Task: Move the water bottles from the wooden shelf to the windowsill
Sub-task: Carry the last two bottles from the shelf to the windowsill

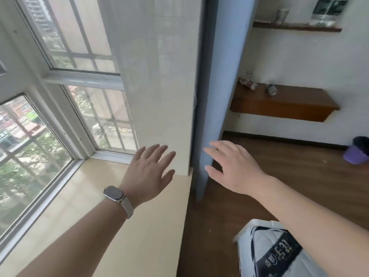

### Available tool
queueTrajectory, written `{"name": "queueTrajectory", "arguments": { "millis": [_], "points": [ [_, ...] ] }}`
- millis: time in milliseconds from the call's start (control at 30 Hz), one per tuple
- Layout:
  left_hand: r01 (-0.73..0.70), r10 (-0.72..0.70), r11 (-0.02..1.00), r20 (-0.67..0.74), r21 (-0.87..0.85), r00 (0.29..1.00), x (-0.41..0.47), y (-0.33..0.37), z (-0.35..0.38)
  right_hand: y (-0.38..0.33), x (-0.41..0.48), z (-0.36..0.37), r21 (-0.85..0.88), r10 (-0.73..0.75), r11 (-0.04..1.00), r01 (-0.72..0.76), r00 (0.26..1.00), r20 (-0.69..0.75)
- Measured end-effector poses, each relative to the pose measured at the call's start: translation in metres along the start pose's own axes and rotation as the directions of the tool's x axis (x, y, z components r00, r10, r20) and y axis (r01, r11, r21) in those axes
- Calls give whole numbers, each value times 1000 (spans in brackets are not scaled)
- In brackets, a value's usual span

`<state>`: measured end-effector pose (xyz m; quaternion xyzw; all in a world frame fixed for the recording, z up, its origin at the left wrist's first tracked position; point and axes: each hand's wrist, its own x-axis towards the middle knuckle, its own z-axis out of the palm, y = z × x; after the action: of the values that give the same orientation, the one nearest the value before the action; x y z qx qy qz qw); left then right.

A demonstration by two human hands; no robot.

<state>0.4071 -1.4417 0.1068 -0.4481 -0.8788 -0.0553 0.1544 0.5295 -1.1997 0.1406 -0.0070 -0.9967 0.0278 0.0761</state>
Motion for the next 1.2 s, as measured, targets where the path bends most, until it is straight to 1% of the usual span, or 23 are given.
{"name": "queueTrajectory", "arguments": {
  "millis": [233, 333, 600, 667, 833, 1033, 1200],
  "points": [
    [-188, 185, 982, -66, -36, 981, 80, 19, 19, 54, -13, -4, -31, 164, 986, -166, 985, -58],
    [-254, 251, 967, -90, -33, 964, 117, 37, 22, 80, -14, -2, -40, 199, 979, -202, 978, -66],
    [-333, 330, 942, -62, -40, 942, 221, 90, 48, 184, 2, 0, -19, 277, 960, -280, 955, -105],
    [-345, 342, 938, -71, -41, 937, 249, 107, 54, 214, 7, -2, -26, 283, 957, -289, 950, -135],
    [-385, 377, 921, -104, -67, 920, 318, 157, 70, 287, 15, -13, -10, 327, 943, -333, 932, -158],
    [-441, 433, 896, -107, -61, 895, 392, 211, 87, 361, 1, -20, -5, 386, 919, -395, 902, -195],
    [-479, 476, 877, -55, -46, 877, 429, 254, 95, 406, -17, -23, 6, 440, 894, -447, 877, -194]
  ]
}}
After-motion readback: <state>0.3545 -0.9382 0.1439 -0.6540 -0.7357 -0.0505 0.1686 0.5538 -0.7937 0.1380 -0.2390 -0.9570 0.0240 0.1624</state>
